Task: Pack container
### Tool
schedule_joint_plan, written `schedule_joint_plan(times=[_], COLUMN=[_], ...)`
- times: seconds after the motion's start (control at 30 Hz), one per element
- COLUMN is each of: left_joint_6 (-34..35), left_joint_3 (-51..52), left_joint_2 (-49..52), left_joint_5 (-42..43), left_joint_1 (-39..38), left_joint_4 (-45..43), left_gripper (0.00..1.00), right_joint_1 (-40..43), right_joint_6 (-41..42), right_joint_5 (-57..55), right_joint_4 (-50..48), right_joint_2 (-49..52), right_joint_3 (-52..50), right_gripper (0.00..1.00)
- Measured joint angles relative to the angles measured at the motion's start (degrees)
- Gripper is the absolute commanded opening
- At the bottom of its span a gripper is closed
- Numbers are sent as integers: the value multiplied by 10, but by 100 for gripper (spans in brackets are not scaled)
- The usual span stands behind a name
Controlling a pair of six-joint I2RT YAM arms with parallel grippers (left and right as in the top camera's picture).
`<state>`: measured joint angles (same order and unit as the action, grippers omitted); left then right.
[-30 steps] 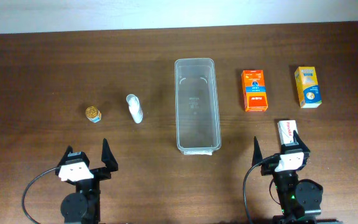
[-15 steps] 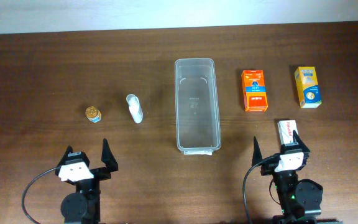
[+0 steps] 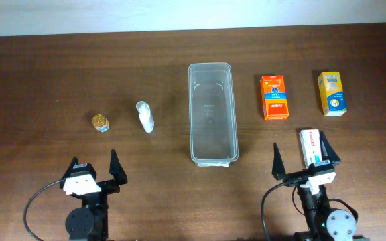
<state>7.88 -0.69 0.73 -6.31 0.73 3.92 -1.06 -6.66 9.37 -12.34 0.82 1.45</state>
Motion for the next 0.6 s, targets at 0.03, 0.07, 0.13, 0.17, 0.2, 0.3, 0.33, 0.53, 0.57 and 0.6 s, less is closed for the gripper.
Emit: schedule_joint_plan(times=[0.03, 0.07, 0.13, 0.17, 0.2, 0.3, 0.33, 0.53, 0.57, 0.6], left_joint_6=[0, 0, 0, 0, 0, 0, 0, 0, 0, 0], left_joint_3=[0, 0, 0, 0, 0, 0, 0, 0, 0, 0], left_joint_2=[0, 0, 0, 0, 0, 0, 0, 0, 0, -1], left_joint_5=[0, 0, 0, 0, 0, 0, 0, 0, 0, 0], left_joint_1=[0, 0, 0, 0, 0, 0, 0, 0, 0, 0], left_joint_4=[0, 0, 0, 0, 0, 0, 0, 0, 0, 0], left_gripper=[99, 99, 99, 99, 99, 99, 99, 99, 100, 99], right_joint_1=[0, 0, 0, 0, 0, 0, 0, 0, 0, 0], right_joint_6=[0, -1, -2, -5, -9, -23, -27, -34, -35, -36], right_joint_5=[0, -1, -7, -9, -12, -16, -18, -19, -20, -20], right_joint_4=[0, 1, 3, 3, 5, 42, 61, 284, 331, 370], right_joint_2=[2, 8, 26, 42, 57, 135, 167, 411, 454, 496], right_joint_3=[5, 17, 47, 70, 89, 175, 207, 455, 503, 548], right_gripper=[98, 98, 98, 98, 99, 98, 98, 98, 98, 98])
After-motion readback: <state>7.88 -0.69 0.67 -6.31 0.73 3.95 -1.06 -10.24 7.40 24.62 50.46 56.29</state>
